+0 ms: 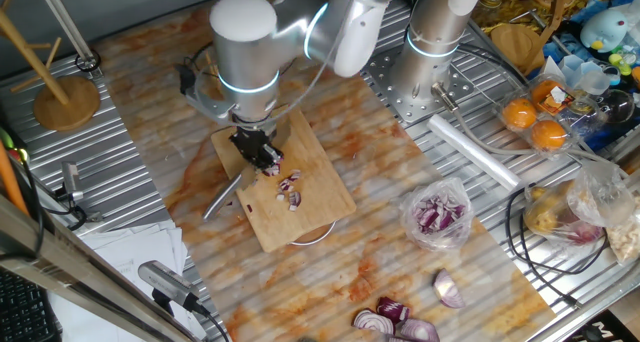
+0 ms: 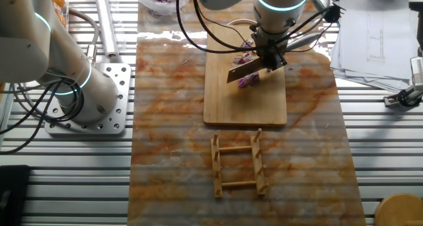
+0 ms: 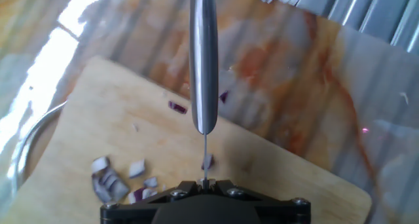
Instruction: Chop the onions
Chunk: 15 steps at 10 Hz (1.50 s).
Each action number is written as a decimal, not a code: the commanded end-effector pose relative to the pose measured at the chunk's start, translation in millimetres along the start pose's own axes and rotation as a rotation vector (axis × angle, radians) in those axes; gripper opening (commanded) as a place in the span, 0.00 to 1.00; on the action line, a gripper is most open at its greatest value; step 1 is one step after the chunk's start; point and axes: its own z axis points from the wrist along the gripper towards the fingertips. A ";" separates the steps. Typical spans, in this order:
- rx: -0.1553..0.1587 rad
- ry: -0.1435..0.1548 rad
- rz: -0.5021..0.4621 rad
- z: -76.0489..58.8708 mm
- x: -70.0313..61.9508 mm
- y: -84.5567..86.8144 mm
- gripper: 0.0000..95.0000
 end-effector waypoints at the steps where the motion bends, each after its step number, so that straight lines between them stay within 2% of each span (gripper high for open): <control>1: -0.019 0.000 0.033 -3.8 2.1 2.2 0.00; 2: -0.028 0.006 0.061 -4.6 2.7 2.9 0.00; 3: -0.026 0.028 0.133 -4.6 7.4 5.3 0.00; 4: -0.021 0.023 0.177 -3.4 12.3 7.6 0.00; 5: -0.016 0.021 0.191 -2.9 14.1 8.4 0.00; 8: 0.033 0.036 0.227 -1.7 17.6 10.0 0.00; 15: 0.028 0.026 0.253 4.3 22.7 10.9 0.00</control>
